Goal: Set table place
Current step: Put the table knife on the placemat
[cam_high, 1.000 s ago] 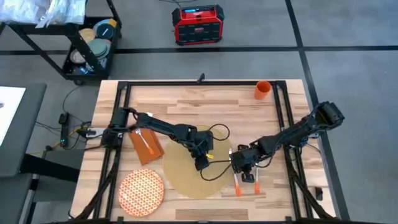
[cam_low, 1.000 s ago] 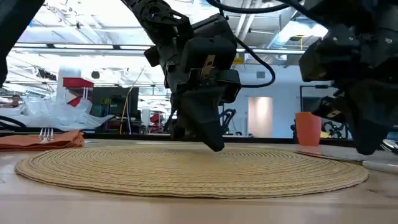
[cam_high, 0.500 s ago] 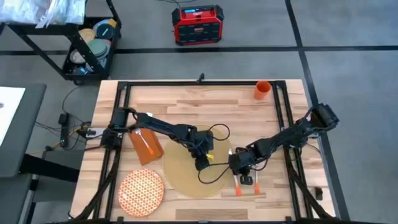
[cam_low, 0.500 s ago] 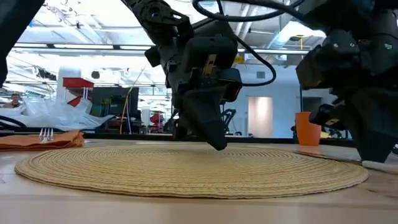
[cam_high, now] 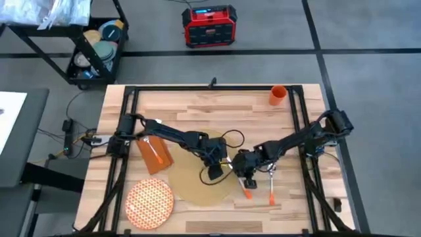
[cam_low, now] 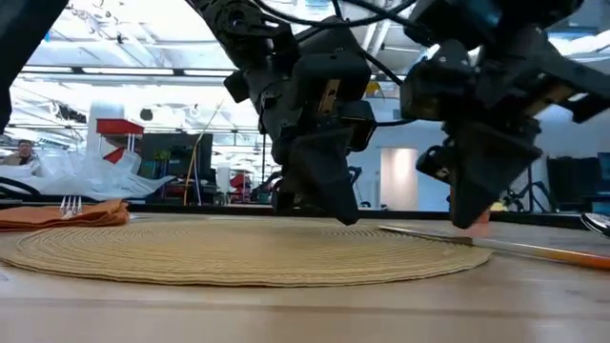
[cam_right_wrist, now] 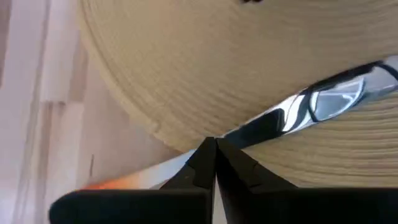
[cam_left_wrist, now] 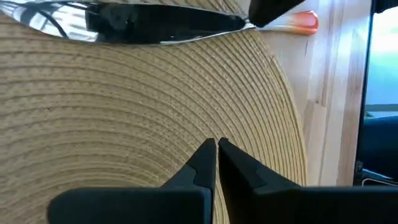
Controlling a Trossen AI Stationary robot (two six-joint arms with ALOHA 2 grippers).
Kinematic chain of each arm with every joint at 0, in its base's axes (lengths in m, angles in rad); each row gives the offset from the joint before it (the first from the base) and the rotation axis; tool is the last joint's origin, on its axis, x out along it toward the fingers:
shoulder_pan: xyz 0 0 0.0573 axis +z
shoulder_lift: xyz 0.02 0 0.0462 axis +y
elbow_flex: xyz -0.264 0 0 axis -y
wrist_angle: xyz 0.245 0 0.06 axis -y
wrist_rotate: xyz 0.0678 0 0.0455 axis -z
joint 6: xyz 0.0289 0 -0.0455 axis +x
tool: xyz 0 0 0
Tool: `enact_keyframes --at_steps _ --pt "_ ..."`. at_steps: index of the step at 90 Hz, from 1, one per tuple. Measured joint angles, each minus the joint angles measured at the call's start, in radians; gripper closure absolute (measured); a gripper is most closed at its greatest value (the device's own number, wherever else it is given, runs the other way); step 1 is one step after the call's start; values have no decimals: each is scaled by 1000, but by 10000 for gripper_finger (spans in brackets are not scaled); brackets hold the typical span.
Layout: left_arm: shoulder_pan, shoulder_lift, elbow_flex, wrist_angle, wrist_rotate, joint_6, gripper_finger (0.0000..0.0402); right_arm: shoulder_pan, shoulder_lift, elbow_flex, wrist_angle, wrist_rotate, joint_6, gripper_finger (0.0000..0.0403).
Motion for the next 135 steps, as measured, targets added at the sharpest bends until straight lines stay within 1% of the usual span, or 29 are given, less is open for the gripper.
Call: enact_keyframes --at_steps 8,14,40,48,56,62,73,85,99,106,115,130,135 --pt "0 0 0 1 -3 -1 402 -1 0 0 -11 -7 10 403" --pt "0 0 0 2 -5 -2 402 15 -9 0 -38 -13 48 403" --pt "2 0 0 4 -19 -15 402 143 -73 -1 -148 17 109 403" --pt "3 0 0 4 -20 -29 402 166 -72 -32 -130 8 148 403" --pt "3 0 0 3 -21 -34 402 193 -71 -67 -57 2 182 403" --pt "3 0 0 3 -22 -45 402 207 -71 -87 -9 -22 184 403" --pt "3 0 0 4 -26 -49 402 251 -68 -132 63 -20 185 403" --pt "7 0 0 4 -27 -49 402 326 -68 -138 81 -54 197 403" --pt "17 0 0 4 -32 -47 402 393 -68 -138 95 -49 211 403" --pt "26 0 0 5 -38 -44 402 396 -65 -138 119 -47 197 403" --pt "34 0 0 5 -41 -43 402 376 -25 -137 171 -47 158 403" --pt "43 0 0 6 -43 -37 402 330 58 -134 283 -144 109 403" --pt "43 0 0 9 -50 -28 402 315 79 -133 298 -160 91 403"
